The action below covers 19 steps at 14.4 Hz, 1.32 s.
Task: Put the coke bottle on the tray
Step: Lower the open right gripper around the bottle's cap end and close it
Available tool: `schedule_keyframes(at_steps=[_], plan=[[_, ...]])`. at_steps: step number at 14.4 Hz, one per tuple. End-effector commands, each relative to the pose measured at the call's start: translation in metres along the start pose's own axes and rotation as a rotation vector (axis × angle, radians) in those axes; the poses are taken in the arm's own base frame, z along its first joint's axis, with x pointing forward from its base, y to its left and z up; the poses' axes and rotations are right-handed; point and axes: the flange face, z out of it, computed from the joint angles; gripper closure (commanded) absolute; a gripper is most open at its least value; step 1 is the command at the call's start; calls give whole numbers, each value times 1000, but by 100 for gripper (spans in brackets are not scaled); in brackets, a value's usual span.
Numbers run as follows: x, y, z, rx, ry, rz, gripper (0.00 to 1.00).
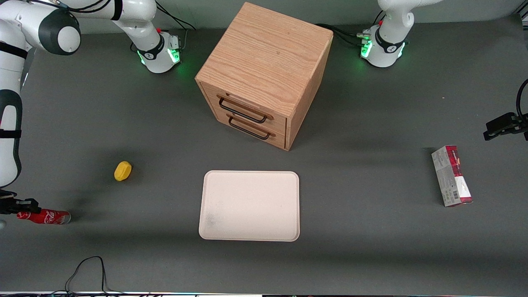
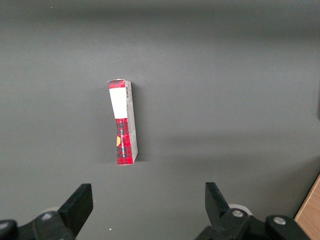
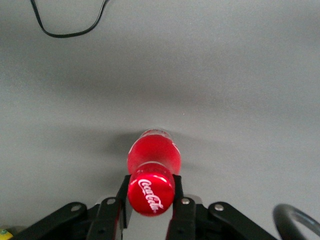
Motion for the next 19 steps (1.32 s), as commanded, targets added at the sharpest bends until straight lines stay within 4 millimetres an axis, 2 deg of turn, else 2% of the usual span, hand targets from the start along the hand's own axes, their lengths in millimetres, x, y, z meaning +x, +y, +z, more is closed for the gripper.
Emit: schedule_keyframes(at_steps=[1, 8, 9, 12, 16, 19], plan=[[6, 2, -10, 4, 33, -6, 100], [11, -6, -17, 5, 39, 0, 100], [14, -10, -27, 3, 51, 26, 100], [32, -45, -58, 5, 69, 70, 100], [56, -103, -102, 17, 117, 154, 100], [78, -179, -124, -15, 117, 140, 100]])
